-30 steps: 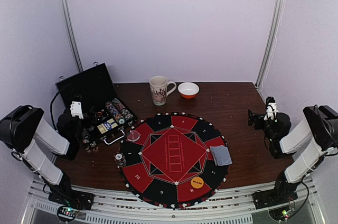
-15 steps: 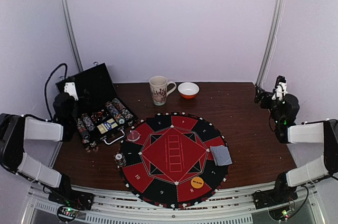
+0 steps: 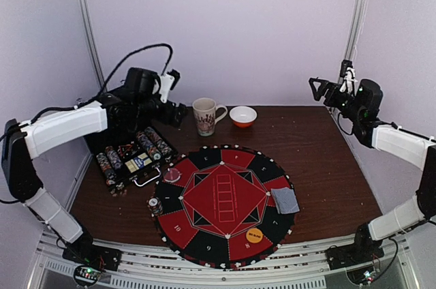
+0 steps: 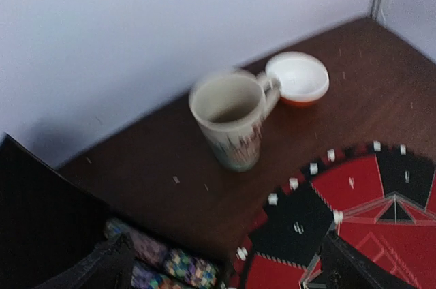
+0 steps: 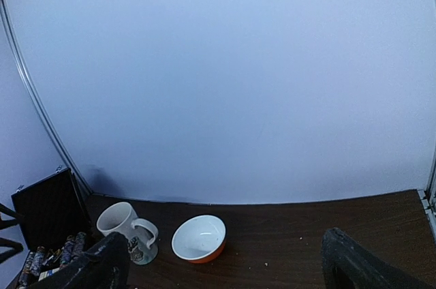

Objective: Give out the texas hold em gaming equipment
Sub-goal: Move the dealer button to the poker table mat.

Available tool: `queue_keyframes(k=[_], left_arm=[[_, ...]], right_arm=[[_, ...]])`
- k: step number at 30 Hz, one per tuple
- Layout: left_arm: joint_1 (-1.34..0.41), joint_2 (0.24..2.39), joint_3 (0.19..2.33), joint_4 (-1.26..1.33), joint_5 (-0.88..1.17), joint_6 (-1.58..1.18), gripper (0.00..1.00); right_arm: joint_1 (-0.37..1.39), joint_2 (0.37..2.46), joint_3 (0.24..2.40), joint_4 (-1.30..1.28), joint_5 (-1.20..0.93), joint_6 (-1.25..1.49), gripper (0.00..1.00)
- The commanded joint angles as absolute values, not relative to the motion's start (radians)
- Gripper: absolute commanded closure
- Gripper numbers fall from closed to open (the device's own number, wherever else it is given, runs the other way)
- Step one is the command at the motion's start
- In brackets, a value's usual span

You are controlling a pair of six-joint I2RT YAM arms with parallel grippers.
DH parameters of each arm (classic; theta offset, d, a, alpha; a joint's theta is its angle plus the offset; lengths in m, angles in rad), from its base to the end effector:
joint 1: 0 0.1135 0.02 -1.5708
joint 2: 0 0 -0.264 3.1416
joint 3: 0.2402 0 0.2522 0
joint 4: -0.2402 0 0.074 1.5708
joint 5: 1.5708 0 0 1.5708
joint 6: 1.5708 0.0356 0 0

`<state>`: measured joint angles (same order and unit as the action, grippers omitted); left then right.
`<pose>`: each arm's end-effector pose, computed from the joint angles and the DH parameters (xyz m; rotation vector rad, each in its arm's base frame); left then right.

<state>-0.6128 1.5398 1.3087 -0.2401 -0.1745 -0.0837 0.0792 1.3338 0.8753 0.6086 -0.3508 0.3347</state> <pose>0.2990 -0.2027 0.3302 0.4281 1.9987 -0.2590 0.3085 0.0368 0.3316 -0.1098 1.4521 0.5881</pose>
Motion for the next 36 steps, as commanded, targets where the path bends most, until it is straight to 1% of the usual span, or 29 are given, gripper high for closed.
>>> queue_keyframes(k=[1, 8, 11, 15, 21, 25, 28, 36], left_arm=[[-0.623, 1.641, 1.320, -0.585, -0.090, -0.158, 0.02], [-0.624, 1.784, 1.315, -0.658, -0.036, -0.173, 0.02], [-0.624, 1.813, 1.304, -0.650, -0.054, -0.176, 0.05], [-0.624, 1.849, 1.286, -0.639, -0.027, -0.167, 0.07], [-0.609, 1.876, 1.254, -0.606, -0.013, -0.174, 0.10], [-0.608, 1.893, 1.242, -0.591, 0.010, -0.175, 0.14], [-0.598, 1.896, 1.234, -0.587, 0.008, -0.179, 0.14], [-0.583, 1.924, 1.218, -0.583, 0.084, -0.172, 0.14]], right_arm=[[0.138, 1.329, 0.921, 0.447, -0.344, 0.278, 0.00], [0.204, 1.348, 0.946, 0.381, -0.285, 0.209, 0.00], [0.224, 1.362, 0.956, 0.367, -0.280, 0.196, 0.00], [0.237, 1.380, 0.960, 0.367, -0.278, 0.196, 0.00], [0.250, 1.392, 0.966, 0.363, -0.276, 0.187, 0.00], [0.252, 1.396, 0.967, 0.354, -0.273, 0.180, 0.00], [0.253, 1.396, 0.964, 0.349, -0.276, 0.174, 0.00], [0.256, 1.401, 0.967, 0.340, -0.276, 0.161, 0.00]])
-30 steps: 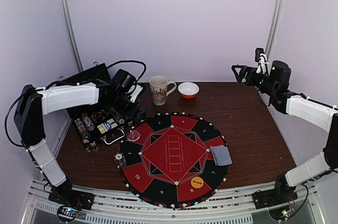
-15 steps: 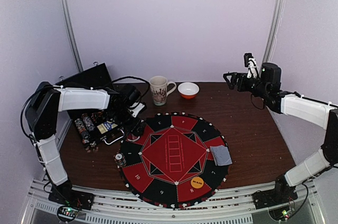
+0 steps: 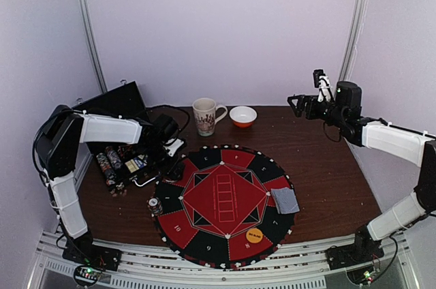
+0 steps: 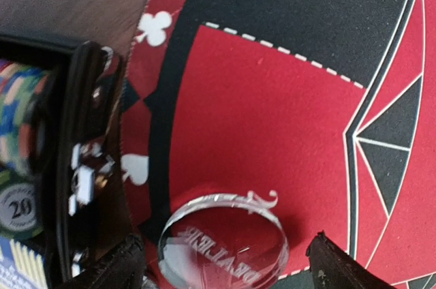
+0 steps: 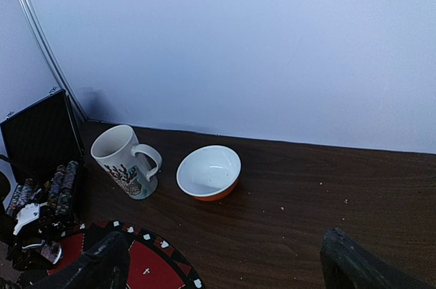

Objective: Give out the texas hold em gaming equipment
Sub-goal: Move the dealer button to the poker table mat.

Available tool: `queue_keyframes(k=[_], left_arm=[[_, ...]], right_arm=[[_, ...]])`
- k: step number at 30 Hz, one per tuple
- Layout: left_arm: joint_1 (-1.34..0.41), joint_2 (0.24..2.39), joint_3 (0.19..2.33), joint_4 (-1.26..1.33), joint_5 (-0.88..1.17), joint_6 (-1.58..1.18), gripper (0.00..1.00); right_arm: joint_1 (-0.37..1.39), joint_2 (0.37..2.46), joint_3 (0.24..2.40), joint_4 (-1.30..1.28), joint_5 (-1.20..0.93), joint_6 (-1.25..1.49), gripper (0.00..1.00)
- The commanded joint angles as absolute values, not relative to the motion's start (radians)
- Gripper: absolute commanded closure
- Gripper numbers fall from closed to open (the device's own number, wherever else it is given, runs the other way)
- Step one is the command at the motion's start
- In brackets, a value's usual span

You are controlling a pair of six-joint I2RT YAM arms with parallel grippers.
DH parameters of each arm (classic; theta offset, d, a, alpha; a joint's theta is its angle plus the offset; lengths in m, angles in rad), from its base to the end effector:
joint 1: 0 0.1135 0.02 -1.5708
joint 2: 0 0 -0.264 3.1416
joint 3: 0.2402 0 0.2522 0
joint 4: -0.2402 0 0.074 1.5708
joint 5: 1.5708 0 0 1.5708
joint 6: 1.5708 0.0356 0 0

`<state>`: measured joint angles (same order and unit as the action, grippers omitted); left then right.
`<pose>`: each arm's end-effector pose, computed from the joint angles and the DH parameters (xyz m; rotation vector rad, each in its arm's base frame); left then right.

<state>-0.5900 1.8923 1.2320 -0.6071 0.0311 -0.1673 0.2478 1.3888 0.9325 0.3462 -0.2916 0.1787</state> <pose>0.3039 -0.2048 0.1565 0.6075 2.7990 -0.2033 0.3135 0.0899 0.3072 -0.2810 1.6845 0.5639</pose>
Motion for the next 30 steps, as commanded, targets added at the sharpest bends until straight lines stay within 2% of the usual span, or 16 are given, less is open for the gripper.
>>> queue_keyframes(k=[1, 12, 16, 20, 30], left_arm=[[-0.583, 1.928, 1.216, -0.583, 0.085, -0.170, 0.14], [-0.665, 1.924, 1.229, -0.583, 0.140, -0.080, 0.34], [-0.696, 1.924, 1.238, -0.572, 0.167, -0.051, 0.36], [-0.736, 1.924, 1.245, -0.565, 0.193, -0.005, 0.36], [-0.753, 1.936, 1.223, -0.661, 0.075, 0.042, 0.20]], right_arm=[[0.256, 1.402, 0.969, 0.340, -0.277, 0.160, 0.00], [0.261, 1.414, 0.989, 0.336, -0.290, 0.165, 0.00], [0.264, 1.414, 0.992, 0.335, -0.291, 0.167, 0.00], [0.266, 1.413, 0.996, 0.336, -0.294, 0.170, 0.00], [0.287, 1.416, 1.008, 0.326, -0.308, 0.174, 0.00]])
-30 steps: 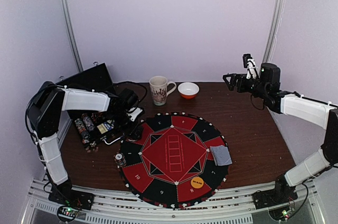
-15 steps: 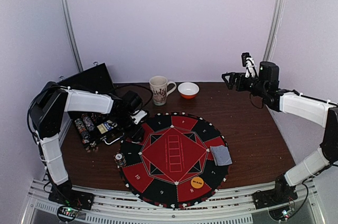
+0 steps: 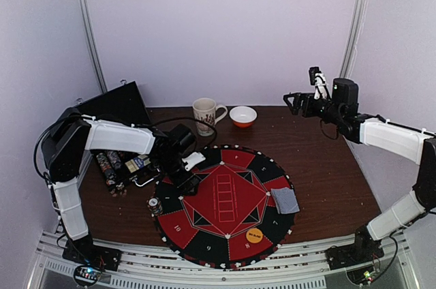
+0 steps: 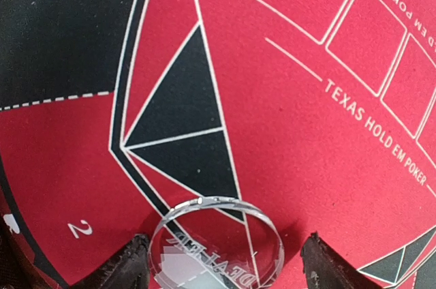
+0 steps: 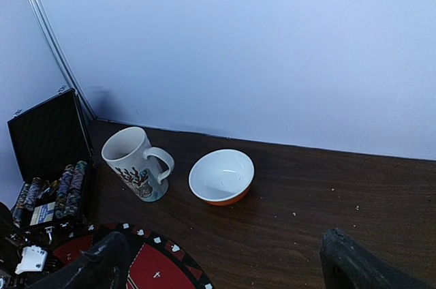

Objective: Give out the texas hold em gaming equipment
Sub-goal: Move the dealer button to the poker table mat, then pick up the dealer button from the poker table mat.

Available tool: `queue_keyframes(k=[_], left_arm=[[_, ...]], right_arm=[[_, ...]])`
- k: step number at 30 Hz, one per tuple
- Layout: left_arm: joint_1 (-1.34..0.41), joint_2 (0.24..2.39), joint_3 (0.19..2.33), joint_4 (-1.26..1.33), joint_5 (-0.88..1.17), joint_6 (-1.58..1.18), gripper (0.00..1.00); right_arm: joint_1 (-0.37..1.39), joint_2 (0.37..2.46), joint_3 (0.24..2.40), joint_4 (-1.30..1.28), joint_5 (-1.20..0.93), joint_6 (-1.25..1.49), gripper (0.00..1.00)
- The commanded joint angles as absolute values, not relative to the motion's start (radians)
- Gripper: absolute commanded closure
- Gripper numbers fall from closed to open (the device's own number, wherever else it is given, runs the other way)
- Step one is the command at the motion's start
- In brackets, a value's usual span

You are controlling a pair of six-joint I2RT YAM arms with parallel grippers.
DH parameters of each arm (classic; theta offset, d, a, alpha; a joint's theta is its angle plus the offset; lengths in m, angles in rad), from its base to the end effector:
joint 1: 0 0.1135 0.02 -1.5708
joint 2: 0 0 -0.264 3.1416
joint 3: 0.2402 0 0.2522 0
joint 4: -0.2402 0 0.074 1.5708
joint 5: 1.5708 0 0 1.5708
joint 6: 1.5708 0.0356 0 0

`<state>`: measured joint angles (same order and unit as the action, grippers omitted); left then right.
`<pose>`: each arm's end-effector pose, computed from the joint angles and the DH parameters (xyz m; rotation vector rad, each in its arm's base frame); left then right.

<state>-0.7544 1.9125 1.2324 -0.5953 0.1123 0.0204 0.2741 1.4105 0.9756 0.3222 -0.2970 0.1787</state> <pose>0.2658 -0.2553 0.1502 1.1143 2.6670 -0.3060 0.3174 0.1001 0.3132 -0.3076 1.6852 0.5880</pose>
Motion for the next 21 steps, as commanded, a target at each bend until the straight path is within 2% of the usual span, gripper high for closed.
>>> queue_keyframes(k=[1, 9, 12, 17, 21], left_arm=[[-0.753, 1.938, 1.224, -0.666, 0.082, 0.038, 0.20], [-0.753, 1.937, 1.202, -0.708, 0.059, 0.040, 0.20], [-0.753, 1.943, 1.193, -0.698, 0.063, 0.040, 0.26], [-0.753, 1.927, 1.191, -0.663, 0.121, 0.042, 0.44], [-0.753, 1.893, 1.176, -0.592, 0.136, 0.033, 0.49]], right_arm=[[0.290, 1.417, 1.009, 0.326, -0.308, 0.175, 0.00], [0.306, 1.425, 1.022, 0.315, -0.301, 0.166, 0.00], [0.312, 1.427, 1.024, 0.315, -0.297, 0.169, 0.00], [0.325, 1.435, 1.034, 0.306, -0.299, 0.188, 0.00], [0.341, 1.458, 1.052, 0.282, -0.301, 0.222, 0.00]])
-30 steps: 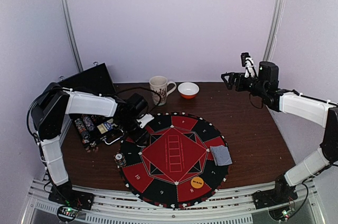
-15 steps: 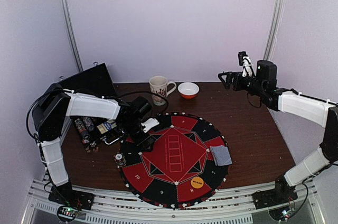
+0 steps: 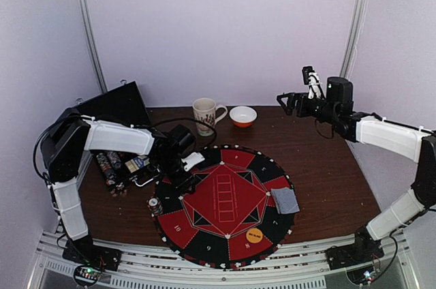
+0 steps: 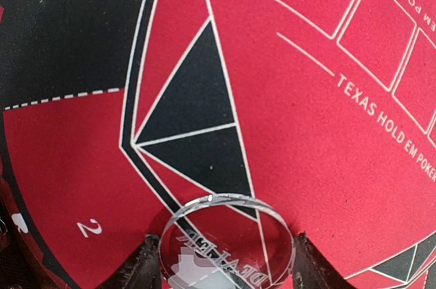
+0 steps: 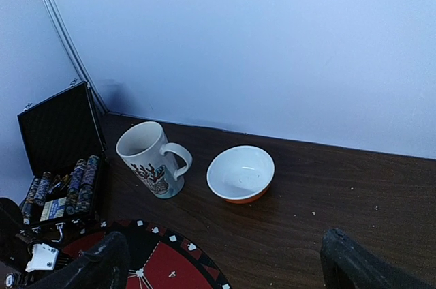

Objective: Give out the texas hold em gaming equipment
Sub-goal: Pick up the dealer button from the poker table mat.

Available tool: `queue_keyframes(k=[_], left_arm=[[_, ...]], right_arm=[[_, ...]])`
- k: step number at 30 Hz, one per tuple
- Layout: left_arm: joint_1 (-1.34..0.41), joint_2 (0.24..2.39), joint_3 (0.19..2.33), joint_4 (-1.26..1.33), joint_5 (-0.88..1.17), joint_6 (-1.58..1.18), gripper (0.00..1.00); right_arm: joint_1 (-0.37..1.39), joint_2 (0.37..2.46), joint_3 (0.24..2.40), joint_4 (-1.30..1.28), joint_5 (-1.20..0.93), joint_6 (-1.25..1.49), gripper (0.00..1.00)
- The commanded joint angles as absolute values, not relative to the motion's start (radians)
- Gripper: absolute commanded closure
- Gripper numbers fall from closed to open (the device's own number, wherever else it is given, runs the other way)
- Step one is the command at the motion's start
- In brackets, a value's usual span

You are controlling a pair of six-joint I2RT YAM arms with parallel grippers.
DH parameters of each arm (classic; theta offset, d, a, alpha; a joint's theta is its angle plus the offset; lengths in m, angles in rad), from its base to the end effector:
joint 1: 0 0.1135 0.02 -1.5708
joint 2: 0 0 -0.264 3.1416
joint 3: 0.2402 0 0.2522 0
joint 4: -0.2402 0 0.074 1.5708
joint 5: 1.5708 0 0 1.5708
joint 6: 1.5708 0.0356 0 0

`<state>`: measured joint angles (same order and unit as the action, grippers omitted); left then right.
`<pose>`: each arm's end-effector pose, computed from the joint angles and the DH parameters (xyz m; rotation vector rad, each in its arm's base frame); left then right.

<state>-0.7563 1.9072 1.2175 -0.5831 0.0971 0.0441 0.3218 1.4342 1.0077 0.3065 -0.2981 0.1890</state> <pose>0.2642 -0.2540 0.1485 1.1425 2.6467 -0.2821 0.3184 0.1172 0.3154 -0.3407 1.6918 0.6317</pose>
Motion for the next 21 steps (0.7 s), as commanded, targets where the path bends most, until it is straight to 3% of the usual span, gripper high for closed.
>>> queue_keyframes(k=[1, 11, 21], left_arm=[[-0.753, 1.885, 1.175, -0.577, 0.135, 0.029, 0.50], [-0.753, 1.775, 1.196, -0.476, 0.061, 0.036, 0.54], [-0.756, 1.618, 1.170, -0.329, -0.026, 0.081, 0.54]], right_arm=[[0.347, 1.465, 1.057, 0.279, -0.305, 0.237, 0.00], [0.453, 1.621, 1.158, 0.209, -0.514, 0.424, 0.03], [0.566, 1.856, 1.260, 0.345, -0.780, 0.660, 0.23]])
